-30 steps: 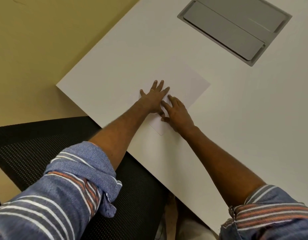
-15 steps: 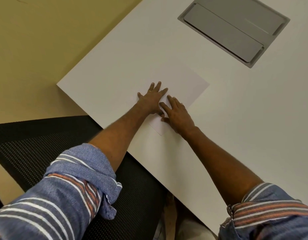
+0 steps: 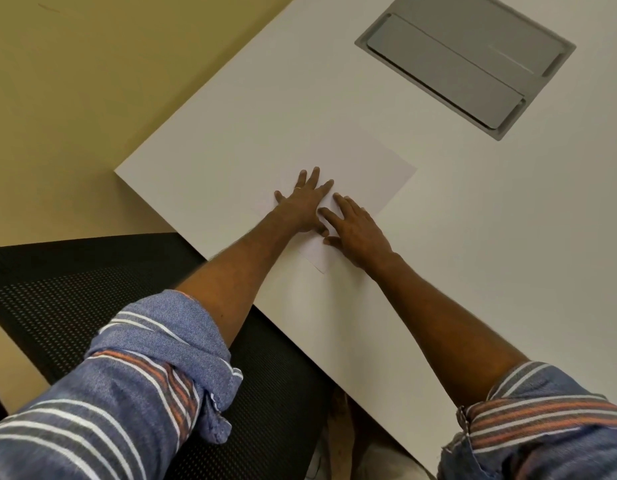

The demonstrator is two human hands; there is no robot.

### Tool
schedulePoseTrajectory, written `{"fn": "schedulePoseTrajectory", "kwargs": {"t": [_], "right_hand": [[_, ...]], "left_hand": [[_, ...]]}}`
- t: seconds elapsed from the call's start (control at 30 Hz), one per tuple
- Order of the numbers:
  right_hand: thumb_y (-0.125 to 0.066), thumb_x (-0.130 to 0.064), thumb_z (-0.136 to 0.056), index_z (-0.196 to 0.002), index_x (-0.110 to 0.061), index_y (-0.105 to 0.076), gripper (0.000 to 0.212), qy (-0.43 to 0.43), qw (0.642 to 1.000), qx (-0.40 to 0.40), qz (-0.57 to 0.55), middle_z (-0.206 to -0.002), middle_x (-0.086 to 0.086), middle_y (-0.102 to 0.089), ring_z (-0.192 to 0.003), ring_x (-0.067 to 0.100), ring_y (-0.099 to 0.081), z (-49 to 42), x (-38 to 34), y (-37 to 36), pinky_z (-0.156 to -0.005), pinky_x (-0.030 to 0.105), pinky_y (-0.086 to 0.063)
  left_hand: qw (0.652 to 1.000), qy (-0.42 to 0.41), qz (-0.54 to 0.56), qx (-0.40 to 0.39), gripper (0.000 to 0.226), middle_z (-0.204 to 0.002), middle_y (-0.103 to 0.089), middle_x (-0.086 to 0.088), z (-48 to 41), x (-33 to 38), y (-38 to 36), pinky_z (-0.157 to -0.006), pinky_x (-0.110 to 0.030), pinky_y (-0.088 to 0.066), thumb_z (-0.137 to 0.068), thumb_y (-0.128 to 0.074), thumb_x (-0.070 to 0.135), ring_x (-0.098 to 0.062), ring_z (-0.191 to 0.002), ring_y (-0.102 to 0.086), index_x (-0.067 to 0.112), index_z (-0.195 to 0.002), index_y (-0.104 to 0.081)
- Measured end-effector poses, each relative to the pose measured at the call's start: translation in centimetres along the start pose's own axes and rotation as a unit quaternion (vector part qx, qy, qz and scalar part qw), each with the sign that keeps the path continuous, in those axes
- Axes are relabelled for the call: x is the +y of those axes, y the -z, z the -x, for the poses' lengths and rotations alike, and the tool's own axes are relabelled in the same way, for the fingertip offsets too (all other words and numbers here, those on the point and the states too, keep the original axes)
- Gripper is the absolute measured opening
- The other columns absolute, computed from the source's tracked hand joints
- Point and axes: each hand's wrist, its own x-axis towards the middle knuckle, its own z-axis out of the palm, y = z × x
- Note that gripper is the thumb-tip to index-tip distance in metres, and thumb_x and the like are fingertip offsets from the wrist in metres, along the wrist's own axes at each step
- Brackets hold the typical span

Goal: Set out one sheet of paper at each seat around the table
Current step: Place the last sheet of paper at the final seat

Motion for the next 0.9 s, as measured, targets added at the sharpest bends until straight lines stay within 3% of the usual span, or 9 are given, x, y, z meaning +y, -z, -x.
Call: {"fn": "schedulePoseTrajectory", "kwargs": {"t": [0.13,0.6,0.73,0.9], "right_hand": [[-0.058,-0.04,-0.098,-0.154,-0.021,-0.034,0.064,-0.012,1.0,0.019,-0.011,-0.165,0.013,-0.019,-0.152,0.03,-0.019,-0.1,0.5,0.4,-0.123,0.042,-0.025],[-0.06,-0.038,-0.097,-0.155,-0.02,-0.03,0.067,-0.016,1.0,0.008,-0.005,-0.164,0.012,-0.02,-0.151,0.029,-0.021,0.0,1.1,1.1,-0.122,0.043,-0.027],[-0.048,-0.044,-0.102,-0.157,-0.018,-0.027,0.065,-0.02,0.998,0.06,0.011,-0.164,0.011,-0.024,-0.152,0.028,-0.022,0.1,1.3,1.9,-0.121,0.044,-0.028],[-0.038,-0.048,-0.104,-0.159,-0.019,-0.022,0.063,-0.045,0.994,0.098,0.026,-0.167,0.007,-0.017,-0.155,0.027,-0.012,0.9,1.5,4.0,-0.125,0.046,-0.018]], "left_hand": [[1.0,-0.006,-0.004,-0.002,0.117,-0.166,0.023,-0.001,0.3,-0.1,-0.2,-0.113,-0.075,-0.005,-0.079,-0.082,0.043,-0.027,-0.153,0.021,0.031,-0.16,0.002],[0.999,-0.031,0.009,0.007,0.113,-0.167,0.019,0.0,0.2,-0.3,-0.2,-0.114,-0.073,-0.005,-0.081,-0.081,0.042,-0.024,-0.154,0.017,0.03,-0.16,-0.001],[0.998,-0.046,0.009,0.036,0.095,-0.168,0.012,0.0,0.7,-0.7,0.1,-0.116,-0.073,-0.006,-0.092,-0.066,0.049,-0.022,-0.155,0.012,0.031,-0.16,-0.002],[0.994,-0.043,-0.047,0.093,0.077,-0.169,0.009,-0.001,2.1,-0.1,1.7,-0.117,-0.07,0.0,-0.102,-0.042,0.054,-0.021,-0.155,0.01,0.027,-0.161,0.0]]}}
